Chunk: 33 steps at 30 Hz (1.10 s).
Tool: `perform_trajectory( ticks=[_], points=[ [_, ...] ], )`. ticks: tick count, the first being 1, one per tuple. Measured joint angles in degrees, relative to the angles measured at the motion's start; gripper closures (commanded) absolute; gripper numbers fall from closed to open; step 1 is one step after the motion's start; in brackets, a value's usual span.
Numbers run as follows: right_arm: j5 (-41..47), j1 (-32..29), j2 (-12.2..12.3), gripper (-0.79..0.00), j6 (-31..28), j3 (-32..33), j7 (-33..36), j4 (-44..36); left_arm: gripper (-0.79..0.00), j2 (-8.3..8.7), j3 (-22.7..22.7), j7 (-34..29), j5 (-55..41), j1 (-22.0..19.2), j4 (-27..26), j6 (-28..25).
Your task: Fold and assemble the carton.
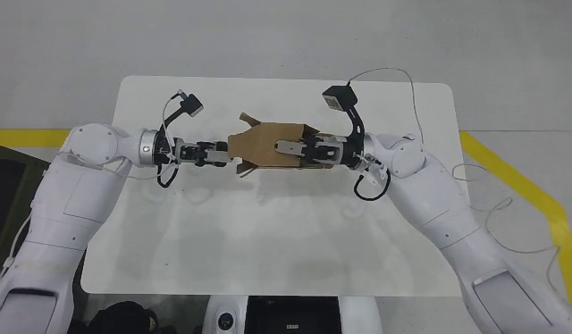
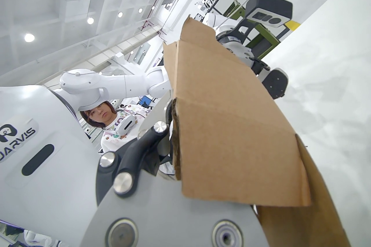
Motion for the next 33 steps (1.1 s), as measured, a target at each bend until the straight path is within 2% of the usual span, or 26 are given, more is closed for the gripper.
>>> perform_trajectory(
  ticks=[19, 33],
  points=[
    [2.26, 2.35, -1.6, 0.0, 0.8, -5.24, 0.81, 0.44, -0.785, -0.47, 1.89, -0.06, -1.37, -1.81, 0.64, 0.06],
    [2.95, 3.39, -1.9, 0.0, 0.36, -6.93, 0.37, 1.33, -0.785, -0.43, 2.27, 0.01, -2.31, -2.06, 1.17, -0.01]
  ],
)
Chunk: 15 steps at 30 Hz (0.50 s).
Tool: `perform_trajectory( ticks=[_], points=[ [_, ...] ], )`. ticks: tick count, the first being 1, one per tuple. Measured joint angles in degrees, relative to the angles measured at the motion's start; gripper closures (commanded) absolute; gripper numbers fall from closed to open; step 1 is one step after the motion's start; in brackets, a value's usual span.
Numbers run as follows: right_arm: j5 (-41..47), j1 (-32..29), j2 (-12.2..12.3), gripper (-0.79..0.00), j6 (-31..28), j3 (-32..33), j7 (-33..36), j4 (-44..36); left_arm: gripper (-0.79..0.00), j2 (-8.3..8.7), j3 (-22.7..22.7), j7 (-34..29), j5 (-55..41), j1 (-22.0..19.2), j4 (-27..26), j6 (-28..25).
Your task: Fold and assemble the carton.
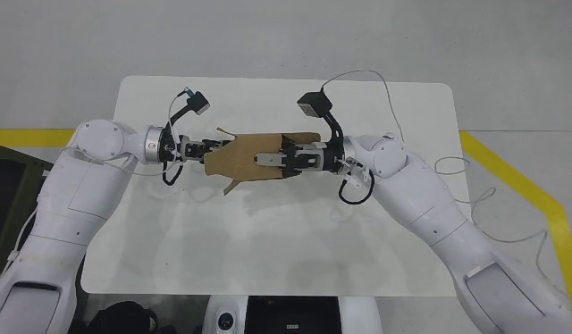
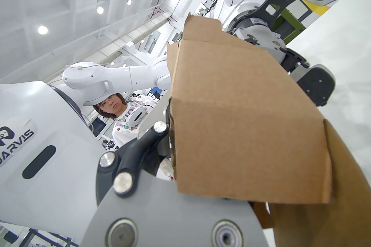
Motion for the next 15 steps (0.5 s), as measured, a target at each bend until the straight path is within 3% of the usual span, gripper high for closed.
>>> perform_trajectory(
  ticks=[15],
  points=[
    [0.44, 0.46, 0.03, 0.0, -0.17, -1.05, -0.17, 0.14, -0.785, -0.02, 0.51, 0.21, -0.54, -0.4, 0.38, -0.21]
  ],
)
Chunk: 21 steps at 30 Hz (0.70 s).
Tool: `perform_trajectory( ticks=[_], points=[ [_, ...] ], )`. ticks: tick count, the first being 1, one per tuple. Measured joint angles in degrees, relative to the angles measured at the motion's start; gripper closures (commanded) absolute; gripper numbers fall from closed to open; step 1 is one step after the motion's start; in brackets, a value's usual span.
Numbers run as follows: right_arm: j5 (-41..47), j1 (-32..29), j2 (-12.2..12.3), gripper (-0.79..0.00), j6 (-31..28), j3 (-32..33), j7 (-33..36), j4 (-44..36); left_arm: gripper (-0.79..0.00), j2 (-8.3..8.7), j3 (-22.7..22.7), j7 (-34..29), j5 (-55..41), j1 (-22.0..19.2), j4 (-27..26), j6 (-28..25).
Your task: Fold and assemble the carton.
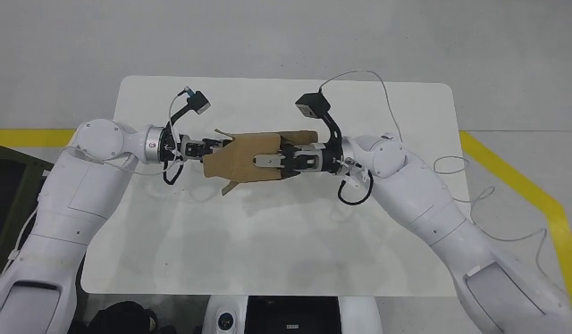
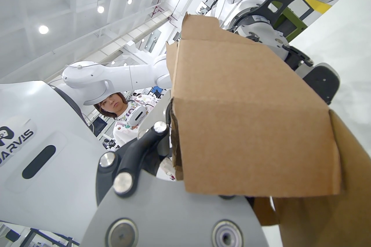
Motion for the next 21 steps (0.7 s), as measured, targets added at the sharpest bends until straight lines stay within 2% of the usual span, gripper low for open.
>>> perform_trajectory(
  ticks=[15, 21],
  points=[
    [-0.48, -1.05, 0.96, 0.0, -4.38, 3.59, -4.38, 2.59, -0.785, 0.59, -0.11, 0.47, 1.69, 1.49, -0.79, -0.47],
    [-1.02, -2.1, 1.2, 0.0, -5.83, 5.18, -5.84, 2.8, -0.785, 0.4, 1.72, 0.24, 2.92, 2.14, -0.95, -0.24]
  ],
)
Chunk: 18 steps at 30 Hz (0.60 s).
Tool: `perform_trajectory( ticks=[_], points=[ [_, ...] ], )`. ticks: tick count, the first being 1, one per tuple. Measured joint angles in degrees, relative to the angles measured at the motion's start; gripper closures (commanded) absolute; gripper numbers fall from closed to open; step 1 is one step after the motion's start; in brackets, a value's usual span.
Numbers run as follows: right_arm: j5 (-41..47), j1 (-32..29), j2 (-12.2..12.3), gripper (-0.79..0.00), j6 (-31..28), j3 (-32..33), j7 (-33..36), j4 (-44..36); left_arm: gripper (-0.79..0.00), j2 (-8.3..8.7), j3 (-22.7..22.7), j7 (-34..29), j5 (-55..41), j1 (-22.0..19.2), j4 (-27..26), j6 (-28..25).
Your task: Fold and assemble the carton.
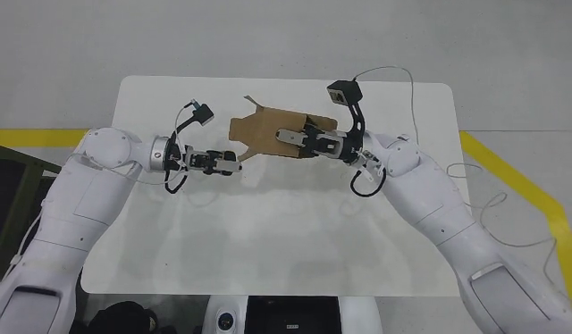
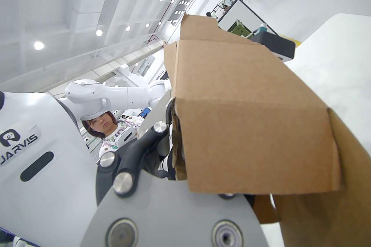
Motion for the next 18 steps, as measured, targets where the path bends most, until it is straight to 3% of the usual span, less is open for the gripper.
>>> perform_trajectory(
  ticks=[18],
  points=[
    [-1.33, 1.09, -1.66, 0.0, 3.75, -2.91, 3.75, 0.36, -0.785, -0.01, 0.1, 0.14, -2.6, -1.13, -1.19, -0.14]
  ],
)
